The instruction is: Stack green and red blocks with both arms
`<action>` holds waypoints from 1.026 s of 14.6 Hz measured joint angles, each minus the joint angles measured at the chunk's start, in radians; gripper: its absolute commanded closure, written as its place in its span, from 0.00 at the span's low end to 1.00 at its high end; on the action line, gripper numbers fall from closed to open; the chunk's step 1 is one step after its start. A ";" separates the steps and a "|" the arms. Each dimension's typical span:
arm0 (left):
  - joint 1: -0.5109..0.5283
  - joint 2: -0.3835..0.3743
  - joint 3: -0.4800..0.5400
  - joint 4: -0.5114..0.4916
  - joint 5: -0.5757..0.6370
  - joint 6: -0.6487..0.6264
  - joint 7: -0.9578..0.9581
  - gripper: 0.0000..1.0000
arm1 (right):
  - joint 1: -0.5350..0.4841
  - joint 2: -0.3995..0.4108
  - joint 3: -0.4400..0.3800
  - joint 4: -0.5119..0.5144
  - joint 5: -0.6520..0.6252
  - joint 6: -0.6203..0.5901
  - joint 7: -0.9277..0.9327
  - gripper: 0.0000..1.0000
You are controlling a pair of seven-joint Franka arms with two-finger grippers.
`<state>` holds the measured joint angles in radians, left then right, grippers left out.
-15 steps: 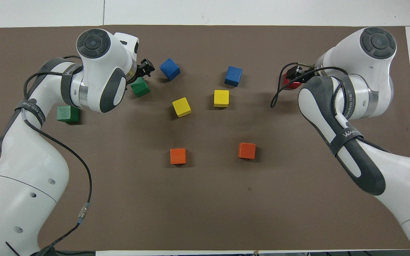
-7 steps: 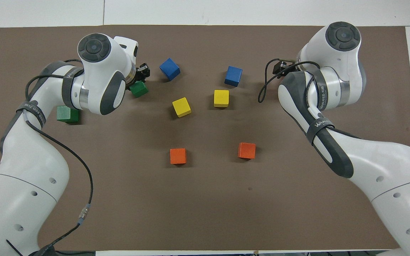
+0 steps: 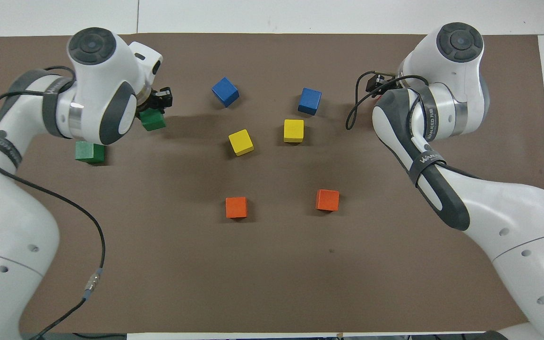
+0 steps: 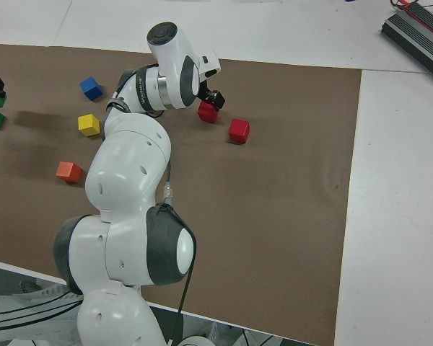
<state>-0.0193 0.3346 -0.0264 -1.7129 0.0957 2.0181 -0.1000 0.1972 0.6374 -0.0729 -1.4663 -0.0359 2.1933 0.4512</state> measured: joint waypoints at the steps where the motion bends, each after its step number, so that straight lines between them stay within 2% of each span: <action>1: 0.038 -0.039 0.000 -0.048 -0.010 0.000 0.090 1.00 | -0.001 0.008 0.000 -0.003 0.000 0.010 0.000 0.09; 3: 0.074 -0.074 0.000 -0.099 -0.017 0.007 0.182 1.00 | -0.005 0.019 0.000 -0.011 0.000 0.026 0.000 0.35; 6: 0.075 -0.079 -0.015 -0.137 -0.017 0.073 0.196 1.00 | -0.008 0.021 0.000 -0.035 0.002 0.046 0.001 0.88; 7: 0.074 -0.079 -0.020 -0.155 -0.017 0.102 0.195 1.00 | -0.008 0.021 0.000 -0.037 0.004 0.048 0.003 1.00; 11: 0.076 -0.079 -0.020 -0.199 -0.020 0.167 0.194 1.00 | -0.010 0.018 -0.001 -0.036 0.006 0.034 0.005 1.00; 15: 0.077 -0.079 -0.014 -0.205 -0.059 0.188 0.191 1.00 | -0.032 -0.044 -0.001 0.000 0.006 -0.131 -0.048 1.00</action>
<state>0.0576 0.2560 -0.0408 -1.9183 0.0367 2.2066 0.0908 0.1650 0.5932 -0.0741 -1.4661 -0.0301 2.0626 0.4035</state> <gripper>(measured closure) 0.449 0.458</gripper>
